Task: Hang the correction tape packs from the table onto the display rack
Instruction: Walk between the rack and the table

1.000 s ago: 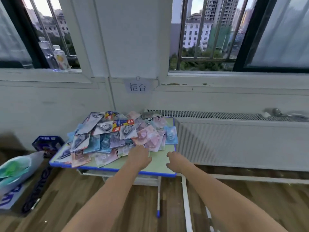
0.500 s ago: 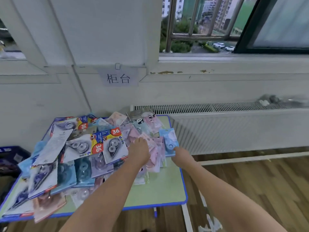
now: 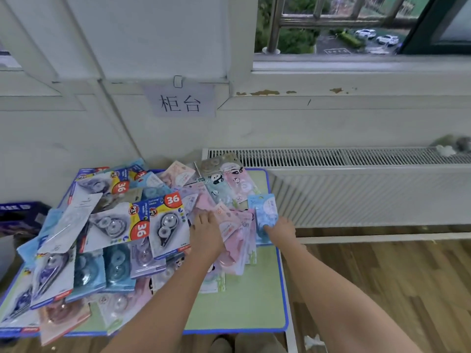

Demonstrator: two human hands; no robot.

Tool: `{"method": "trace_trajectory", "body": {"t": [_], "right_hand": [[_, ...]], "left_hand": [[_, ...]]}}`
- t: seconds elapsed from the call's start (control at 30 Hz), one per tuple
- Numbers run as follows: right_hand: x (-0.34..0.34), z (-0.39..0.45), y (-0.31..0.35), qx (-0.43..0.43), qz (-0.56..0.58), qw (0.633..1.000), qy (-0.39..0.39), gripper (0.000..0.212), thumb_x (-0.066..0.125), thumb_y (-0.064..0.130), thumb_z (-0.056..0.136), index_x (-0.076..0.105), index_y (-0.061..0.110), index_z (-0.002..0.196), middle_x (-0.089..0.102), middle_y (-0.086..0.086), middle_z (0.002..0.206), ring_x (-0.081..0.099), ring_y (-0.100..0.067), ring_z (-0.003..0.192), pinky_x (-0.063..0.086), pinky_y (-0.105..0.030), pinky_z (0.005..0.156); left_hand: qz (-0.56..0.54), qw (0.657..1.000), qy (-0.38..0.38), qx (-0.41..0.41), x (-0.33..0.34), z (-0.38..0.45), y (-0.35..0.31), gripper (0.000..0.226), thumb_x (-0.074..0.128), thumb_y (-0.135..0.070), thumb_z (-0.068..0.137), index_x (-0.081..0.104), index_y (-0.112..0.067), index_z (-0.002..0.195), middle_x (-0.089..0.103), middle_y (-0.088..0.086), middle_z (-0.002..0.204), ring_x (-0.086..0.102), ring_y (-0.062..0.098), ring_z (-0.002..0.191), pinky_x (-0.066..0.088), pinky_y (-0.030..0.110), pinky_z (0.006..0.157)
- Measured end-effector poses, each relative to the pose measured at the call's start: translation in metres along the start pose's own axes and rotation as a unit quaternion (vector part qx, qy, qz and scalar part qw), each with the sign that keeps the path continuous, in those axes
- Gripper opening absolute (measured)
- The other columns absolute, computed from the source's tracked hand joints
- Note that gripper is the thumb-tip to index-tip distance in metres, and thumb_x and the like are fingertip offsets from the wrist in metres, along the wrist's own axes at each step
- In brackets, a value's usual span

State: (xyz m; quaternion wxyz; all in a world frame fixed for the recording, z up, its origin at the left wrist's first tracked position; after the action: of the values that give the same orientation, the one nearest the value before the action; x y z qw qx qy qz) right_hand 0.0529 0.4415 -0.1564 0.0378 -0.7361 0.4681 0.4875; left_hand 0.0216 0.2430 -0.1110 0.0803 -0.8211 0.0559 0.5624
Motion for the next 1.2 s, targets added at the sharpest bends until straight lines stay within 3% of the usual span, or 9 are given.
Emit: {"method": "trace_trajectory", "body": {"t": [0.2,0.27,0.4,0.47,0.6,0.73,0.87,1.03,1.2], "right_hand": [[-0.001,0.011,-0.011,0.038,0.1,0.994,0.004,0.07,0.072,0.043,0.08,0.046,-0.002,0.127,0.053,-0.019,0.126,0.054,-0.033,0.114,0.048,-0.038,0.089],[-0.001,0.011,-0.014,0.045,0.157,0.987,0.002,0.063,0.074,0.034,0.081,0.048,-0.005,0.124,0.052,-0.02,0.125,0.057,-0.033,0.108,0.048,-0.035,0.078],[-0.001,0.007,-0.017,0.066,0.246,0.967,0.013,0.058,0.074,0.024,0.081,0.048,-0.004,0.125,0.045,-0.02,0.129,0.057,-0.033,0.106,0.051,-0.035,0.08],[-0.003,0.004,-0.017,0.068,0.306,0.95,0.014,0.05,0.072,0.015,0.083,0.048,-0.003,0.123,0.047,-0.017,0.128,0.056,-0.032,0.104,0.047,-0.032,0.071],[-0.011,-0.007,-0.012,0.041,0.37,0.928,0.022,0.035,0.062,0.009,0.09,0.046,0.0,0.12,0.056,-0.01,0.112,0.052,-0.022,0.091,0.042,-0.024,0.059],[-0.019,-0.014,-0.004,0.001,0.392,0.92,0.014,0.034,0.06,0.012,0.092,0.046,0.005,0.121,0.055,-0.006,0.108,0.053,-0.019,0.092,0.042,-0.023,0.059],[-0.029,-0.02,0.004,-0.045,0.419,0.907,0.007,0.032,0.063,0.015,0.09,0.048,0.009,0.119,0.058,-0.003,0.107,0.057,-0.018,0.094,0.046,-0.028,0.075],[-0.044,-0.028,0.015,-0.099,0.463,0.88,0.015,0.022,0.065,0.015,0.089,0.055,0.015,0.108,0.065,-0.006,0.107,0.063,-0.019,0.096,0.05,-0.03,0.081],[-0.06,-0.05,0.029,-0.137,0.516,0.845,0.035,0.019,0.064,0.012,0.09,0.058,0.017,0.107,0.068,0.003,0.095,0.066,-0.007,0.083,0.053,-0.016,0.065]], "left_hand": [[-0.024,0.997,-0.069,-0.04,-0.001,0.008,0.004,0.053,0.044,-0.015,0.093,0.025,-0.007,0.143,0.032,0.016,0.143,0.029,0.031,0.132,0.031,0.035,0.105],[-0.04,0.996,-0.064,-0.051,-0.002,0.011,0.003,0.05,0.045,-0.017,0.095,0.029,-0.007,0.141,0.034,0.017,0.14,0.031,0.032,0.13,0.03,0.036,0.104],[-0.111,0.99,-0.047,-0.075,-0.005,0.017,0.006,0.048,0.052,-0.019,0.093,0.039,-0.007,0.137,0.038,0.02,0.137,0.035,0.036,0.126,0.032,0.039,0.102],[-0.159,0.983,-0.035,-0.082,-0.009,0.02,0.006,0.044,0.055,-0.017,0.091,0.043,-0.006,0.132,0.038,0.021,0.134,0.04,0.037,0.121,0.035,0.04,0.099],[-0.245,0.966,-0.008,-0.087,-0.018,0.024,0.007,0.038,0.054,-0.017,0.092,0.045,-0.007,0.127,0.051,0.017,0.126,0.05,0.034,0.113,0.043,0.038,0.089],[-0.369,0.925,-0.007,-0.092,-0.034,0.022,0.006,0.038,0.054,-0.016,0.093,0.043,-0.01,0.129,0.058,0.01,0.118,0.058,0.03,0.099,0.045,0.034,0.078],[-0.459,0.883,-0.036,-0.085,-0.05,0.019,0.003,0.022,0.057,-0.017,0.094,0.05,-0.012,0.115,0.056,0.003,0.11,0.055,0.012,0.076,0.043,0.028,0.063],[-0.543,0.828,-0.114,-0.083,-0.064,0.017,0.007,0.014,0.062,-0.022,0.093,0.054,-0.014,0.102,0.062,0.003,0.106,0.057,0.019,0.095,0.047,0.036,0.082],[-0.619,0.77,-0.149,-0.046,-0.084,0.013,0.012,0.011,0.064,-0.023,0.091,0.063,-0.015,0.099,0.066,0.0,0.089,0.06,0.015,0.081,0.046,0.025,0.067]]}}
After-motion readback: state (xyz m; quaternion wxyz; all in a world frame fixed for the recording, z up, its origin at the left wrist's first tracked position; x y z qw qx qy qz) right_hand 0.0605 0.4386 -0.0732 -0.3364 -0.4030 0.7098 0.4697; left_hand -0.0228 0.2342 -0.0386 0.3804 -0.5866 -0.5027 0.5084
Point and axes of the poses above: each hand's wrist, its own z-axis towards the middle knuckle, its own x-axis out of the palm, y = z × x, the point moved 3 cm from there along z, towards the middle knuckle
